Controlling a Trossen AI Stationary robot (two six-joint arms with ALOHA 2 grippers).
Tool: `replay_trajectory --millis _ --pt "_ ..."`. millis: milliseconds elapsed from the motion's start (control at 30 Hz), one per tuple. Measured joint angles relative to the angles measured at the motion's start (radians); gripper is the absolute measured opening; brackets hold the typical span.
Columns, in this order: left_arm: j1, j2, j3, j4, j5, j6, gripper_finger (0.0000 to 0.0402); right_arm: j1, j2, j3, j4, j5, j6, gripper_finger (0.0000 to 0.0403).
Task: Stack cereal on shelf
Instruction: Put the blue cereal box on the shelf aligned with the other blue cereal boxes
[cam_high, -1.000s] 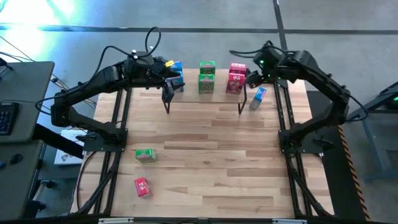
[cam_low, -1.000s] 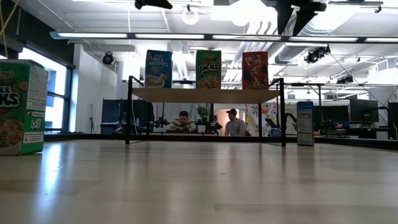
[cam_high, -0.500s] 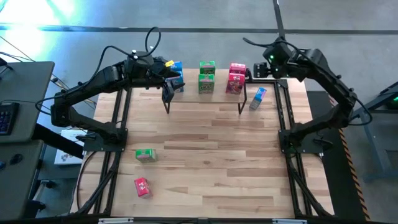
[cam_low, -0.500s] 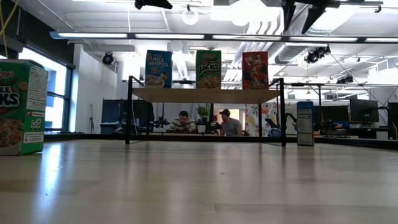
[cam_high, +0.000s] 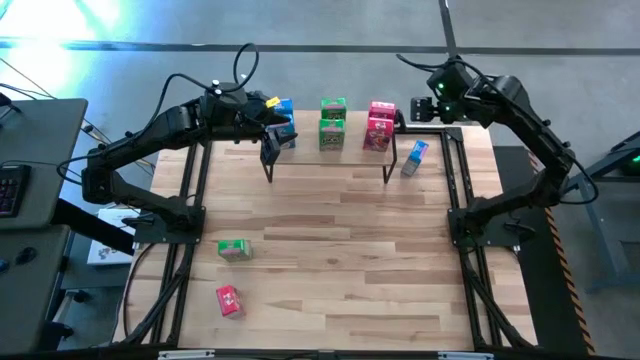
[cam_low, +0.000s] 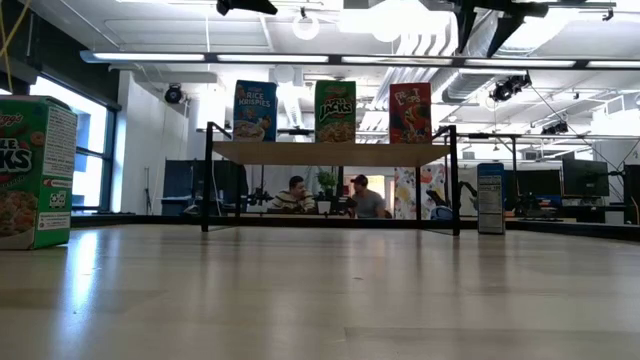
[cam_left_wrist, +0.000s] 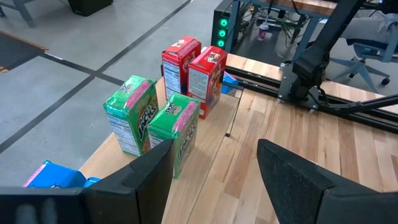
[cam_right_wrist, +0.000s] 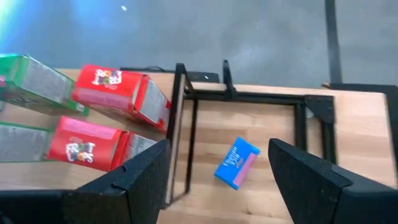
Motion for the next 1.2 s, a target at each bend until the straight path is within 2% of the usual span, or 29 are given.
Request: replay_trajectory --millis 300,433,800,1200 --pt "0.000 0.000 0.000 0.000 0.000 0.000 0.0221 -0.009 -0.268 -0.425 0.401 -0.040 0.036 0.0264" --pt "0.000 0.000 0.000 0.000 0.000 0.000 0.0221 -0.031 -0.343 -0.560 0.451 -0.065 0.115 0.0264" --pt "0.000 0.000 0.000 0.000 0.000 0.000 0.0221 -0.064 -0.376 -0.792 0.564 -0.093 0.322 0.0264" --pt "0.000 0.000 0.000 0.000 0.000 0.000 0.0221 -0.080 -0.376 -1.003 0.735 -0.095 0.417 0.0264"
